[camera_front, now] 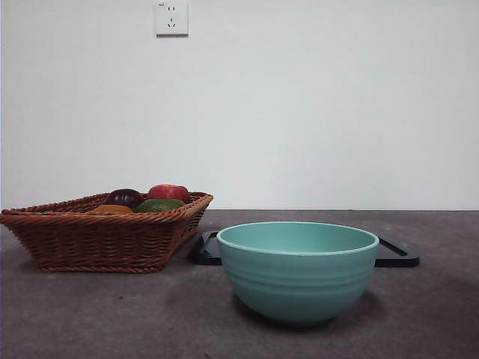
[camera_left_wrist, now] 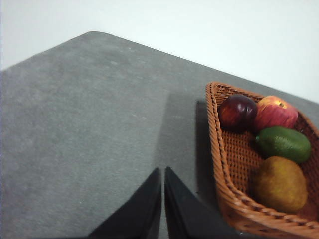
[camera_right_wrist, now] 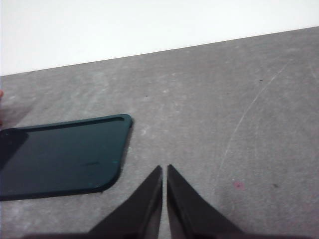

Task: Pick up the wifruite, put it on the bowl, pick up the plate, put it on desk

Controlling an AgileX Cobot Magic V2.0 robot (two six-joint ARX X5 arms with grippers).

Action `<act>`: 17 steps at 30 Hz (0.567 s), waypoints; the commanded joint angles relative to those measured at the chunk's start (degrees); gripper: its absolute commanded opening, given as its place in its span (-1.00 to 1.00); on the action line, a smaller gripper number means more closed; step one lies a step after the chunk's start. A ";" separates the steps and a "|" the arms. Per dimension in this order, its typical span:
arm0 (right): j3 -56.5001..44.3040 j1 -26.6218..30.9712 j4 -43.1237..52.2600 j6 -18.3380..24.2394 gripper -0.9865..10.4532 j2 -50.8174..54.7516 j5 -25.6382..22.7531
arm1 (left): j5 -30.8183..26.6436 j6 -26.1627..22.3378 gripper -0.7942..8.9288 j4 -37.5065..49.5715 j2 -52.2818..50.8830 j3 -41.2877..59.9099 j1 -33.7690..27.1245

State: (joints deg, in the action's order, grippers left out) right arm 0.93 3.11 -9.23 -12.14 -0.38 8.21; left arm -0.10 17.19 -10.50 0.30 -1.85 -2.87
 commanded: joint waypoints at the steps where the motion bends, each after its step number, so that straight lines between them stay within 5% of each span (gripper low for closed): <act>1: 0.37 0.13 0.09 -3.54 -0.82 0.17 0.39 | 0.74 3.50 -0.82 -0.81 -0.11 -0.02 -0.11; 12: 11.87 0.13 -2.25 -4.61 -0.82 -1.99 0.37 | 2.27 5.84 -0.81 -5.09 1.79 -10.82 -0.11; 17: 20.70 0.11 -8.33 -3.61 -0.82 -7.48 1.53 | 6.14 2.84 -0.82 -8.24 6.45 -18.58 -0.11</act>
State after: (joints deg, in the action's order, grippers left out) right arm 19.66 3.11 -16.95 -15.90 -6.87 9.39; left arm 5.26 21.85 -18.35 5.76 -18.41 -2.87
